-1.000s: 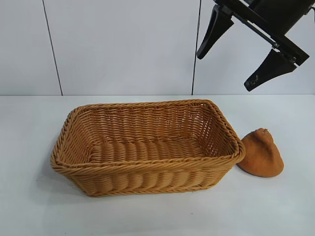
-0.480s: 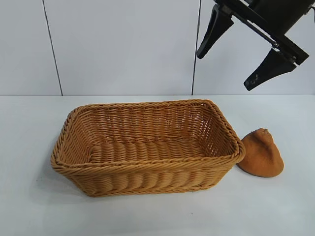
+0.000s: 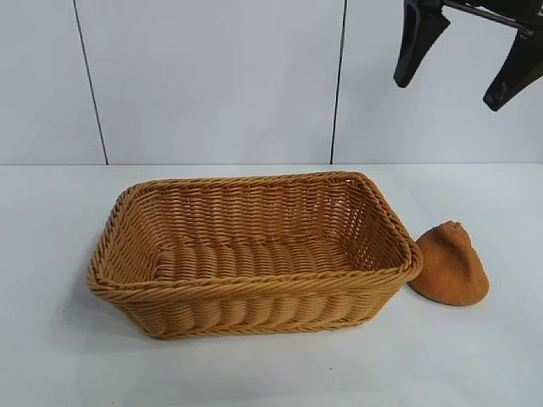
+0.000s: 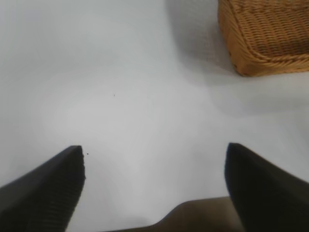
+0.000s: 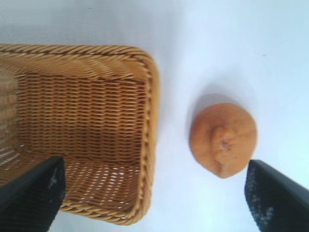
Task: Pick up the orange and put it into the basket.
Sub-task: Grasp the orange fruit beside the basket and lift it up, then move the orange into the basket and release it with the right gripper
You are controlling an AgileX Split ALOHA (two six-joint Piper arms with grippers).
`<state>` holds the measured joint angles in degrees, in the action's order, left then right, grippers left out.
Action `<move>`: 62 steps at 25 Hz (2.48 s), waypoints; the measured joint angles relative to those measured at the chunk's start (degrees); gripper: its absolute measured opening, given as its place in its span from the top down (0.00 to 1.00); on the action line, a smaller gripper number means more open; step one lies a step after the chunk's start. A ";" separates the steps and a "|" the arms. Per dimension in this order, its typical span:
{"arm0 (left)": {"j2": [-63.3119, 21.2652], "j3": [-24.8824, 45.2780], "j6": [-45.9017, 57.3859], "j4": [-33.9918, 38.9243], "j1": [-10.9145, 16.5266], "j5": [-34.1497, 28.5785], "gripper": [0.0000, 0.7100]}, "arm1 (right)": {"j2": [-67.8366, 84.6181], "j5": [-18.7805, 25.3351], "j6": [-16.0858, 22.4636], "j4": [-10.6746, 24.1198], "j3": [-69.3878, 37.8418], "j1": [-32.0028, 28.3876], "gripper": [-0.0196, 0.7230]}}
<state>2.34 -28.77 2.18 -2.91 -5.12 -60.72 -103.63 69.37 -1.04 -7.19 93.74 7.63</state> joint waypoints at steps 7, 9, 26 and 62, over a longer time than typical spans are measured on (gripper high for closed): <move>-2.60 0.00 -0.23 -0.11 0.00 -0.14 0.20 | 0.00 0.00 0.20 0.00 0.00 -4.23 0.04; -2.60 0.00 -0.23 -0.11 0.00 -0.14 0.20 | 0.00 0.00 -0.13 -0.40 -1.07 -4.41 0.04; -2.60 0.00 -0.23 -0.28 0.00 -0.07 0.20 | -11.63 -25.45 -6.03 -10.57 -25.21 -3.25 0.07; -2.60 0.00 -0.23 -0.28 0.00 -0.10 0.20 | -7.60 -0.08 1.04 -3.73 4.58 13.49 0.90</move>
<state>-0.26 -28.77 1.95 -3.19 -5.12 -60.82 -111.24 69.28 0.00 -10.92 98.32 21.12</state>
